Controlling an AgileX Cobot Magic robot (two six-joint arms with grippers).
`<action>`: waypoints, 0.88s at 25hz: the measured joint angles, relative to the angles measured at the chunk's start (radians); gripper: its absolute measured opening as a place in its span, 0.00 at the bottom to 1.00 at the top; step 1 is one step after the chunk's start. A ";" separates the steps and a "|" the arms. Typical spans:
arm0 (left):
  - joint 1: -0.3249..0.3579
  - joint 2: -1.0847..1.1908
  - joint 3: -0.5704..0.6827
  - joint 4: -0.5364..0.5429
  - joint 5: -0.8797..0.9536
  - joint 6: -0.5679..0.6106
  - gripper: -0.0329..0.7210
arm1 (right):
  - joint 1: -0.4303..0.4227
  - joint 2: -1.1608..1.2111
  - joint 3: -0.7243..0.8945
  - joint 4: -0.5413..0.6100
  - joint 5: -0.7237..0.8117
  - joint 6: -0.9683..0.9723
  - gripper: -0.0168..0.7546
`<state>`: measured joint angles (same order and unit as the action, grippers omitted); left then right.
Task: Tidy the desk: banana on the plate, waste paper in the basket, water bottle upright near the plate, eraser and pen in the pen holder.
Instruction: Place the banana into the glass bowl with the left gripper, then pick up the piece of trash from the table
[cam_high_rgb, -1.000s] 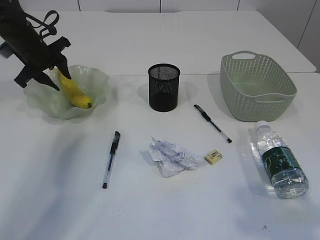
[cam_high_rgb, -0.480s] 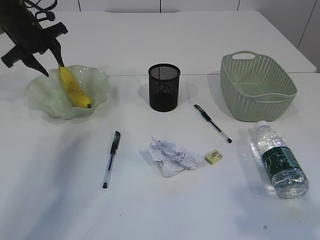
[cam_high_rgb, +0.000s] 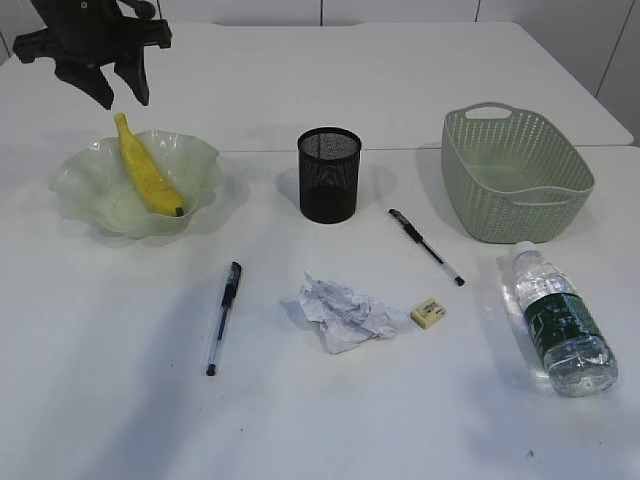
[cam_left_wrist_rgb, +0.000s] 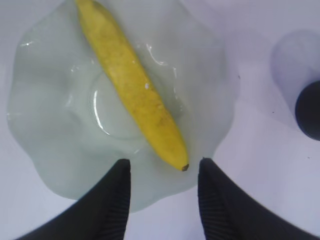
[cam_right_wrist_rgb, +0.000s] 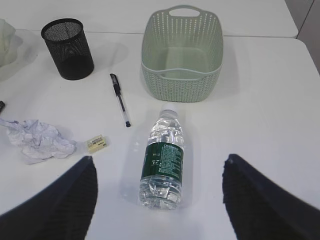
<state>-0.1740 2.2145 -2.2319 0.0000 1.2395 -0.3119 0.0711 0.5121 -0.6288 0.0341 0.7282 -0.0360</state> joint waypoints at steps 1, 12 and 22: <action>-0.005 -0.010 -0.001 0.000 0.000 0.016 0.45 | 0.000 0.000 0.000 0.000 0.000 0.000 0.77; -0.014 -0.139 0.035 0.005 0.006 0.105 0.45 | 0.000 0.000 0.000 0.024 0.007 0.000 0.77; -0.014 -0.431 0.464 0.067 -0.022 0.132 0.45 | 0.000 0.000 -0.003 0.106 0.073 -0.008 0.77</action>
<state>-0.1879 1.7834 -1.7675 0.0675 1.2173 -0.1798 0.0711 0.5121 -0.6314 0.1399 0.8012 -0.0440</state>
